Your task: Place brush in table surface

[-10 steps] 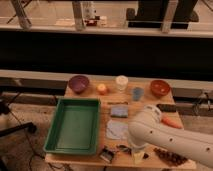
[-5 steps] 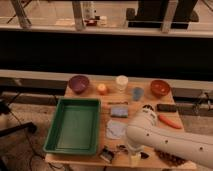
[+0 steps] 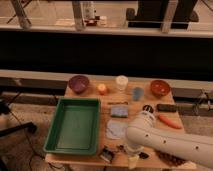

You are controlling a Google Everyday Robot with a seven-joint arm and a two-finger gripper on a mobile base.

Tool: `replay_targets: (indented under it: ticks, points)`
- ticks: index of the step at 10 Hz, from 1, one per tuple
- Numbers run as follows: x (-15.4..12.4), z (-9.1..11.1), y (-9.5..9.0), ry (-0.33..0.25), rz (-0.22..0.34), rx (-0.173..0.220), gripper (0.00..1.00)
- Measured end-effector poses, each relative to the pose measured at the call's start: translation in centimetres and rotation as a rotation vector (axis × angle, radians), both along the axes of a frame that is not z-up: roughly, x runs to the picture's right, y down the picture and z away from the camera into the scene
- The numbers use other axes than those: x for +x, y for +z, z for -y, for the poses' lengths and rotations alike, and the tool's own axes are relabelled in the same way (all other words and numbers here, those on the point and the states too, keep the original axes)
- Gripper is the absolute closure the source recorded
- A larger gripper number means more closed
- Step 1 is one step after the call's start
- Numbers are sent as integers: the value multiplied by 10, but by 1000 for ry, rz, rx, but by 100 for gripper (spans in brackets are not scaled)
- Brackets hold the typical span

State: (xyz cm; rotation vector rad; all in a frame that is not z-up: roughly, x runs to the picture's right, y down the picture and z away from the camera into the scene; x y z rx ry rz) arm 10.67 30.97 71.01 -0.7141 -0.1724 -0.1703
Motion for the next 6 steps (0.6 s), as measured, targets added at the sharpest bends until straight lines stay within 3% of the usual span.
replay_targets:
  ticks: [6]
  points:
    - [-4,-8,12,42,4,-24,20]
